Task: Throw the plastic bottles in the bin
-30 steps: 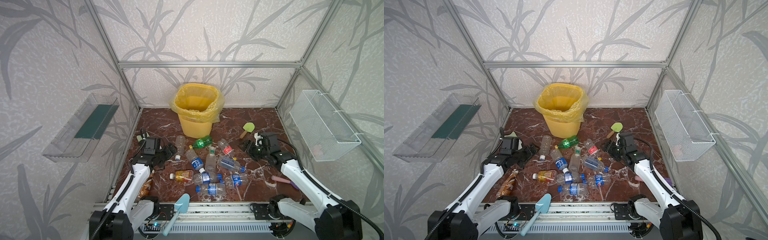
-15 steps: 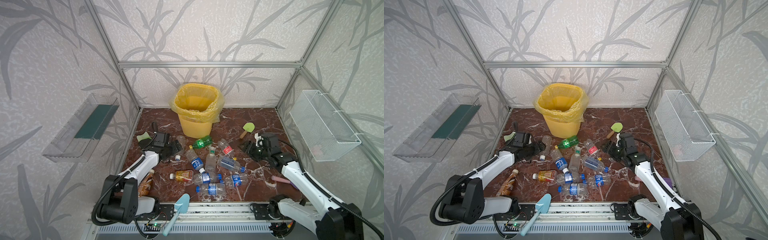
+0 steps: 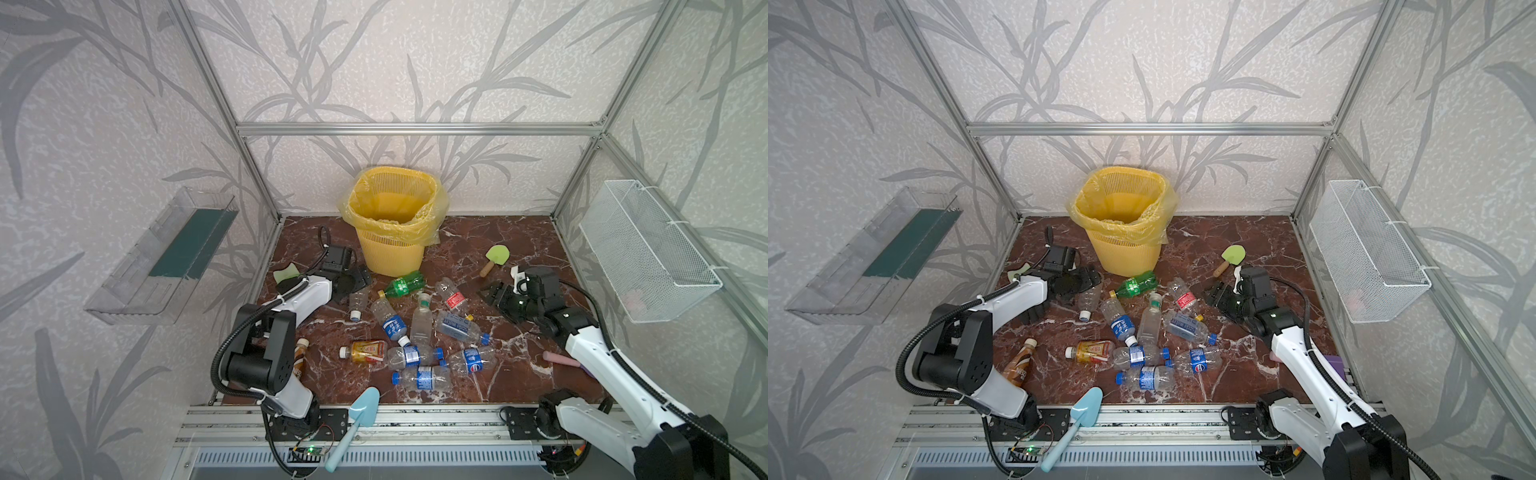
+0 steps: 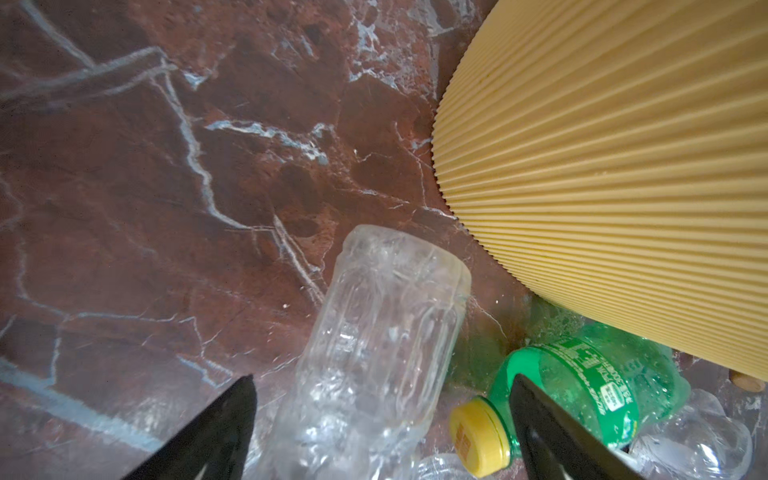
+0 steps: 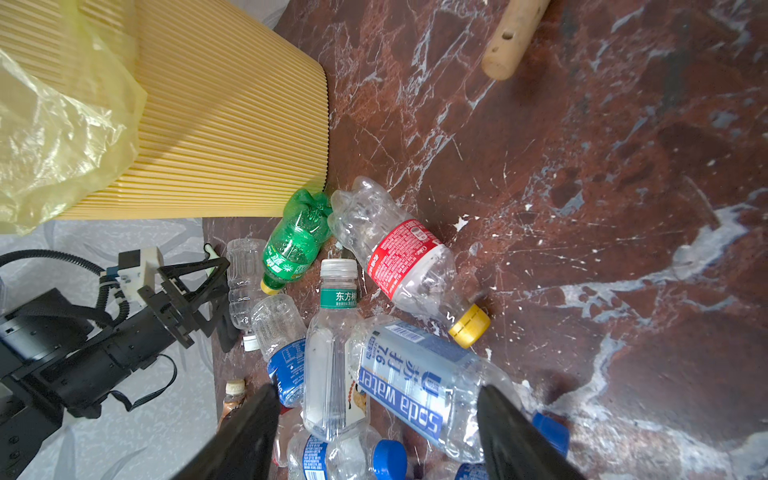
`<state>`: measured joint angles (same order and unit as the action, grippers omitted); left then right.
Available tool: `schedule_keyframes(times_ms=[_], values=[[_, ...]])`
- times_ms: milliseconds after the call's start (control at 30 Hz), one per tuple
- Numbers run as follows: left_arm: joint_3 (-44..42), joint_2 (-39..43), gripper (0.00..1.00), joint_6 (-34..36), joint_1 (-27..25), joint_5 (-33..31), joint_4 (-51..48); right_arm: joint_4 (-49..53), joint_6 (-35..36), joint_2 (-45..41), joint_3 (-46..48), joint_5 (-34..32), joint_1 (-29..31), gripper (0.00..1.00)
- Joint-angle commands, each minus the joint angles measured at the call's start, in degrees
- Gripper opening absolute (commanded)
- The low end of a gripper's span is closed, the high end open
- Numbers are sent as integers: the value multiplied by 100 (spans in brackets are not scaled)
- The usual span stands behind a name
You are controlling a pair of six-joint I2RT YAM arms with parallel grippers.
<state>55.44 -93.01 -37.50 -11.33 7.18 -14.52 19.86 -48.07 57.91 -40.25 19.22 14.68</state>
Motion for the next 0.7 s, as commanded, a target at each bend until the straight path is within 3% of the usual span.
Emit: schedule_keyframes(times_ms=[0,200,400,667], values=[[164,-186,94,-10,-37,-172,-128,139,96,-95,87,-77,25,74],[57,-238,84,-210,-27,-516,-360,166,105,-166,142,-122,22,73],[-188,-57,63,-405,-10,-779,-648,102,88,-262,217,-199,18,72],[-501,392,60,-818,14,-1317,-1628,101,101,-221,215,-200,19,70]])
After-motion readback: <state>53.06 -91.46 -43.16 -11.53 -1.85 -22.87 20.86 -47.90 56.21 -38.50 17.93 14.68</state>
